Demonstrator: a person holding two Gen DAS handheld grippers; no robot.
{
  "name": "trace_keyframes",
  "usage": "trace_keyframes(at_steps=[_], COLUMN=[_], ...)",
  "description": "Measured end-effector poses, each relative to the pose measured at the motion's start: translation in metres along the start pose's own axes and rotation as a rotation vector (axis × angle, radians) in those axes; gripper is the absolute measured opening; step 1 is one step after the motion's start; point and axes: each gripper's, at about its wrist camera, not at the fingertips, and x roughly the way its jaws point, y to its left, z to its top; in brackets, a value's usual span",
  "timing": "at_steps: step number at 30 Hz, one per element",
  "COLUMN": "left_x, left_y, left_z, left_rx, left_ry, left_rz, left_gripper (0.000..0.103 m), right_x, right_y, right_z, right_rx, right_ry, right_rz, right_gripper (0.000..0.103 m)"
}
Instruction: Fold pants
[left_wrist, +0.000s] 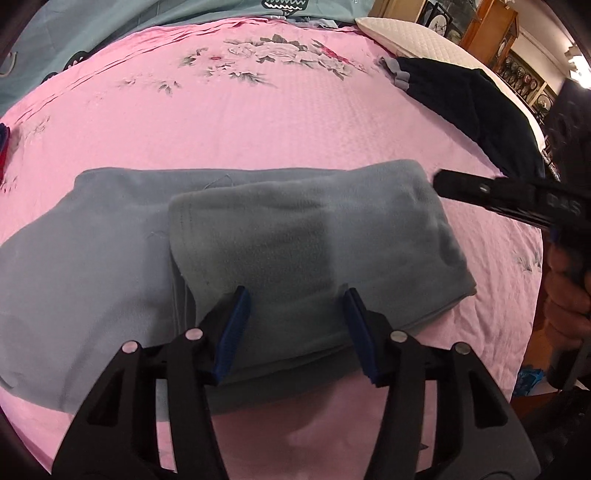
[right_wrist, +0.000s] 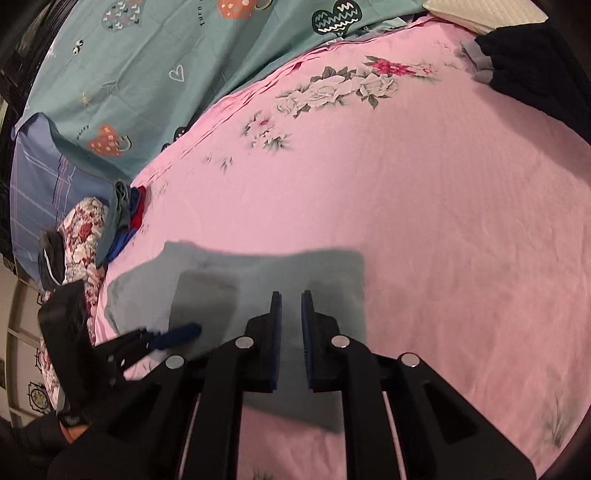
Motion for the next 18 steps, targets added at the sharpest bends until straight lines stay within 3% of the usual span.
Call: trace_keyframes(at_steps=[2, 6, 9, 12, 15, 18], left_x=[0.0, 0.001, 0.0, 0.0, 0.002, 0.004], left_y=[0.001, 0.006, 0.003, 0.001, -0.004, -0.008], left_z=[0.0, -0.002, 0.0, 0.0, -0.001, -0.001], left_rx=[-0.016, -0.032, -0.036, -0.038, -0.015, -0.001], left_ry=[-0.005, -0.012, -0.008, -0.015, -0.017, 0.0], left_rz=[-0.004, -0.012, -0.002, 0.005, 0.03, 0.046], left_gripper=[0.055, 0.055, 0.055, 0.059, 0.061, 0.065], right_x=[0.022, 0.022, 0.0, -0.015, -0.004, -0.004], right_y=[-0.018, -0.034, -0.02, -0.012, -0.013, -0.014], right_z=[0.004, 0.005, 0.003, -0.012, -0.035, -0.04], right_rx=[0.041, 0.111, 0.054, -0.008, -0.078, -0.094], right_ry=[0.039, 0.062, 0.05, 0.098, 0.209, 0.191], right_rz=[-0.043, 0.034, 0.072, 0.123, 0.05, 0.056], right_gripper=[0.01, 0.009, 0.014, 0.014, 0.018, 0.015])
